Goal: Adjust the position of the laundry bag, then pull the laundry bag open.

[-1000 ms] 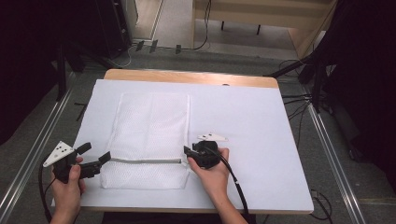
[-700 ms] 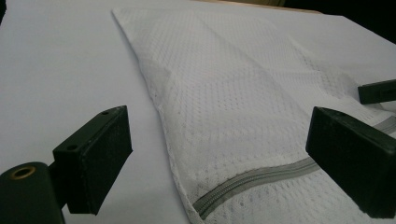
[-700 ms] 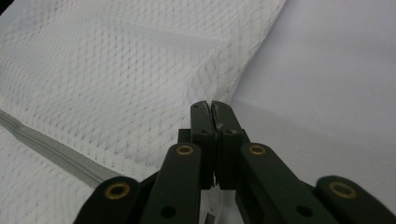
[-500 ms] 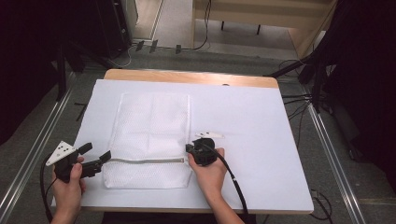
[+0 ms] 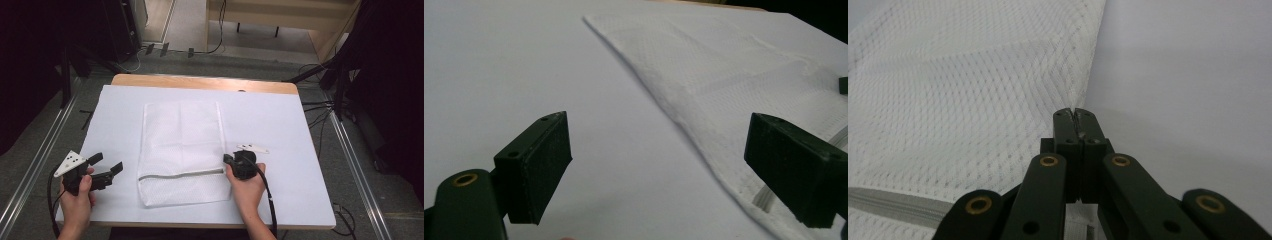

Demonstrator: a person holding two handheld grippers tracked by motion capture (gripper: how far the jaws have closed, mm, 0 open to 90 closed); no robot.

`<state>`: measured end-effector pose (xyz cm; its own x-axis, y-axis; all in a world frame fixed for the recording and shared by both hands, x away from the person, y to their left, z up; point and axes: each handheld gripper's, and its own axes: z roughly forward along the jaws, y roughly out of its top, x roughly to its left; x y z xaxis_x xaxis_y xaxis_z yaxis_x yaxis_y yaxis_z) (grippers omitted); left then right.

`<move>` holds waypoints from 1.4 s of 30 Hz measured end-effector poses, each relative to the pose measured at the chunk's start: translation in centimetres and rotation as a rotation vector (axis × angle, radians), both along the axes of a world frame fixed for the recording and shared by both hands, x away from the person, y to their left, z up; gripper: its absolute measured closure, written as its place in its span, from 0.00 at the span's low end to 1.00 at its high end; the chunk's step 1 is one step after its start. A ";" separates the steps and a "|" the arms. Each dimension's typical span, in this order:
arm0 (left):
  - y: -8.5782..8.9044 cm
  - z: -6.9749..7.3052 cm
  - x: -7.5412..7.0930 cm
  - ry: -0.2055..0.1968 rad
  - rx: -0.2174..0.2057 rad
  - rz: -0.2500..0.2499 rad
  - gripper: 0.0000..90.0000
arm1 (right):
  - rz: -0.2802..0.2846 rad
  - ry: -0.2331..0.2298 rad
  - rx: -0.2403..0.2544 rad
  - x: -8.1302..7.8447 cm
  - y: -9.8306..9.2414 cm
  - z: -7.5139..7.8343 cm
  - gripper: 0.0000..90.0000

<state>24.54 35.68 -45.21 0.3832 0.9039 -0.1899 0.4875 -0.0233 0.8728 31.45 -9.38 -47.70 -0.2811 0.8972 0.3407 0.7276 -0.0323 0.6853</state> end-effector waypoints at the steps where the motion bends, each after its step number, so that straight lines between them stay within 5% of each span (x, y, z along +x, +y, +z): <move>1: -0.1 0.0 0.1 -0.001 0.000 -0.001 0.13 | -0.025 0.003 0.000 -0.2 -1.1 0.0 1.00; 11: -1.0 0.2 0.1 -0.012 -0.003 -0.018 0.13 | -0.087 -0.009 -0.023 -1.8 -5.1 0.1 1.00; 17: -1.3 0.2 0.1 -0.015 -0.001 -0.027 0.13 | -0.056 -0.006 -0.035 -2.6 -5.6 0.0 1.00; 21: -1.8 0.5 -0.1 -0.028 0.018 -0.035 0.13 | 0.012 -0.028 0.001 -3.4 -6.6 0.6 0.80; 24: -2.4 0.6 -0.1 -0.032 0.030 -0.047 0.13 | 0.016 -0.033 -0.028 -4.5 -7.4 0.9 0.73; 30: -3.6 0.7 -0.2 -0.033 0.032 -0.077 0.14 | 0.042 -0.030 -0.038 -5.5 -8.1 0.1 0.67; 35: -4.6 1.2 -0.7 -0.050 0.026 -0.107 0.14 | 0.068 -0.043 0.002 -7.7 -9.0 0.5 0.60; 41: -5.3 1.2 -0.6 -0.038 0.008 -0.130 0.14 | 0.121 -0.017 -0.060 -10.1 -8.1 -0.1 0.51; 42: -5.8 1.3 -0.7 -0.039 0.000 -0.138 0.14 | 0.140 -0.022 -0.119 -10.3 -7.3 -0.2 0.50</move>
